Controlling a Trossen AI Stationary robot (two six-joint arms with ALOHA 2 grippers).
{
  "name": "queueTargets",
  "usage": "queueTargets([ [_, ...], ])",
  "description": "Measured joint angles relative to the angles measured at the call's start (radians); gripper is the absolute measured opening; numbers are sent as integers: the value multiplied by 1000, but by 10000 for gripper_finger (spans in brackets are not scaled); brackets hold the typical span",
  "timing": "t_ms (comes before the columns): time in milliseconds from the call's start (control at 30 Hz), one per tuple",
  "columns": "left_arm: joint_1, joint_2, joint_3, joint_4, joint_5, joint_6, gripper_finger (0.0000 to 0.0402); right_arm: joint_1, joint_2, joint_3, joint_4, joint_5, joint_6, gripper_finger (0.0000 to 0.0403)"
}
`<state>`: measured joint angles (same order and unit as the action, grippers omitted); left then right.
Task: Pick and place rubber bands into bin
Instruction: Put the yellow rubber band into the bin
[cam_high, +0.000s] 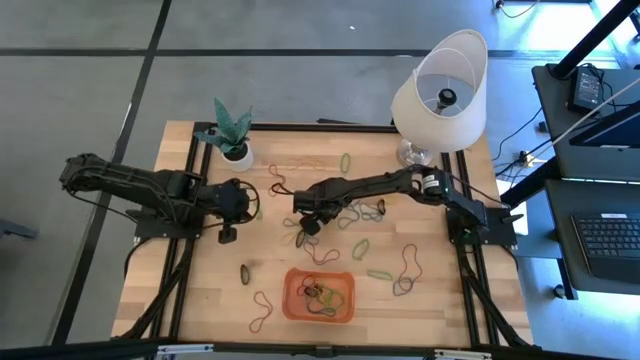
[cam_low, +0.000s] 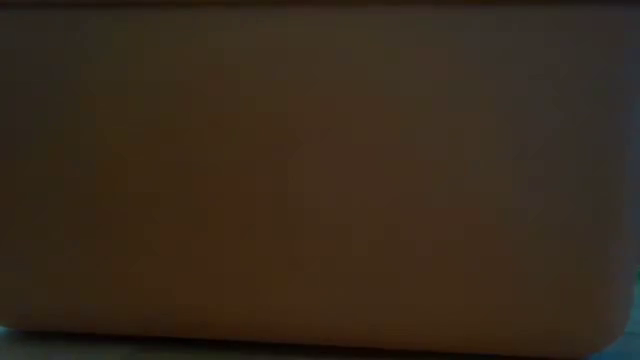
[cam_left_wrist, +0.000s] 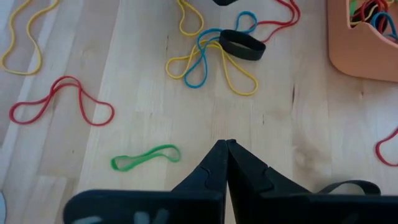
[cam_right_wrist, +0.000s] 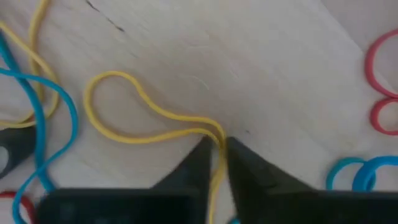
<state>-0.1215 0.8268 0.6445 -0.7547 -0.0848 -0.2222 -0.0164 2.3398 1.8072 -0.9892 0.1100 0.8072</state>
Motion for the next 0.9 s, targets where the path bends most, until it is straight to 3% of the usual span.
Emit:
queueTargets([
  [233,-3,0,0,9,0,0,4,56,-82,-16,-60,175,18,4],
  [600,-3,1,0,49,0,-14,5,243,-349,-6,-72,245,71,1],
  [900,-4,2,0,50,-2,-68,6,456,-422,-7,-8,247,133,1],
])
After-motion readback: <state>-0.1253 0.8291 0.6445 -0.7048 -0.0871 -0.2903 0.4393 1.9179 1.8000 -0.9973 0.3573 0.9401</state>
